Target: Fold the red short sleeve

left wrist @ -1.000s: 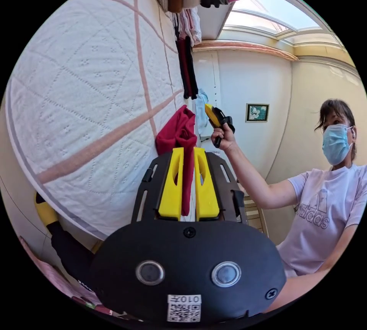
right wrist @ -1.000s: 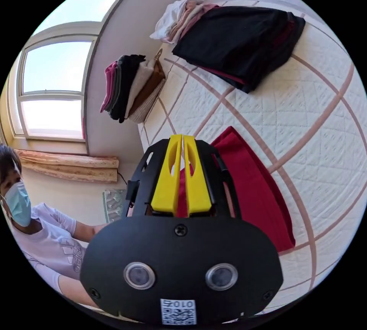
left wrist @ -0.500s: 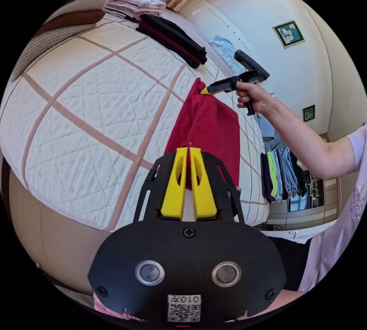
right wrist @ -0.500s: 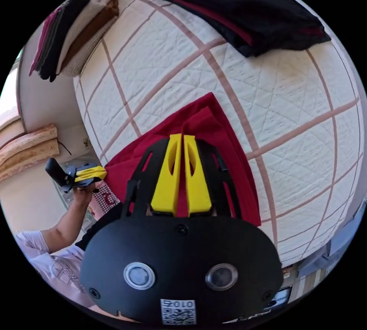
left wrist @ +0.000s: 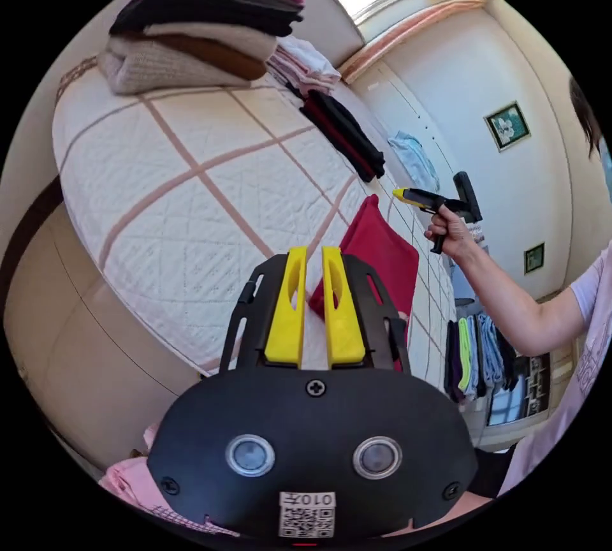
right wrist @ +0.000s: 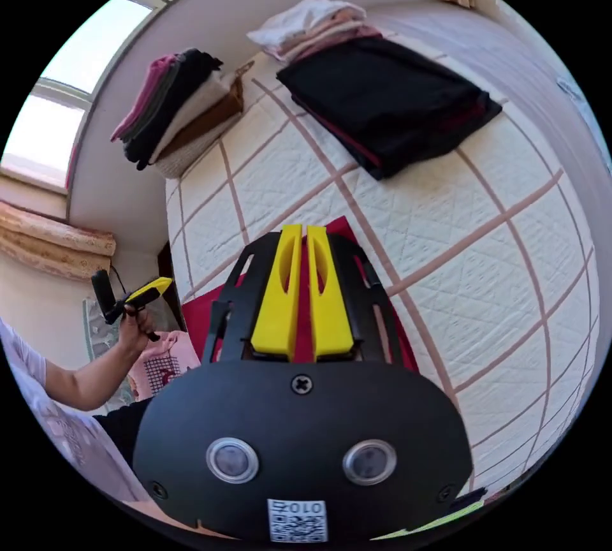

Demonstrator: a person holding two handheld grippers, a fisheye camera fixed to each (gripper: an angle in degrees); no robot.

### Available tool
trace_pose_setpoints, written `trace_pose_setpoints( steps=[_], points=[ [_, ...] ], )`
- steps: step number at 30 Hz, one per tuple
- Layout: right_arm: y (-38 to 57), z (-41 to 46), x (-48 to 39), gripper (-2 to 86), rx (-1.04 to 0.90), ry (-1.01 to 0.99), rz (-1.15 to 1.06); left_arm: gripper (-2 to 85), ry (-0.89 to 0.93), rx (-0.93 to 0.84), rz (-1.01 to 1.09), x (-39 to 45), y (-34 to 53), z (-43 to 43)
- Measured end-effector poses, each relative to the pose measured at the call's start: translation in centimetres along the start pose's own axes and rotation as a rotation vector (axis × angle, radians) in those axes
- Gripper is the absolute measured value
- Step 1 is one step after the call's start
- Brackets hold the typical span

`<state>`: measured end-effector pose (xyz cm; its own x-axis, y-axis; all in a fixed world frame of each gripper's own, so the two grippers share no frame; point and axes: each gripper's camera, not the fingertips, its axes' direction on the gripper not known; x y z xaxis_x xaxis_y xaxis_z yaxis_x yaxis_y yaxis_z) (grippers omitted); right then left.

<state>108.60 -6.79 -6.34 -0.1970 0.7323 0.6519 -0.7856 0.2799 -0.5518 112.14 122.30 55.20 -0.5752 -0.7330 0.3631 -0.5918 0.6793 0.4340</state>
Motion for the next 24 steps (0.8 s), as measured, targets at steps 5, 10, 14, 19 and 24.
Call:
trace_pose_setpoints(
  steps=[5,10,14,19,24],
  points=[
    [9.0,-4.2,-1.5,4.4,0.234,-0.040,-0.206,2.1,-0.054,-0.089,0.418,8.8,-0.7,0.3],
    [12.4,1.2,-0.4,5.5,0.107,-0.092,-0.156,1.4,-0.247,-0.277,0.578,12.0,0.4,7.9],
    [12.2,5.6,2.1,5.1,-0.066,-0.049,-0.192,1.3,-0.147,-0.273,0.462,8.3,0.7,9.6],
    [15.8,-3.8,7.1,4.4,0.186,-0.047,-0.079,6.0,-0.022,-0.132,0.193,6.6,1.3,5.5],
    [23.7,-7.2,14.3,4.5,0.233,-0.120,0.144,8.8,0.228,-0.070,-0.256,6.2,9.4,3.4]
  ],
)
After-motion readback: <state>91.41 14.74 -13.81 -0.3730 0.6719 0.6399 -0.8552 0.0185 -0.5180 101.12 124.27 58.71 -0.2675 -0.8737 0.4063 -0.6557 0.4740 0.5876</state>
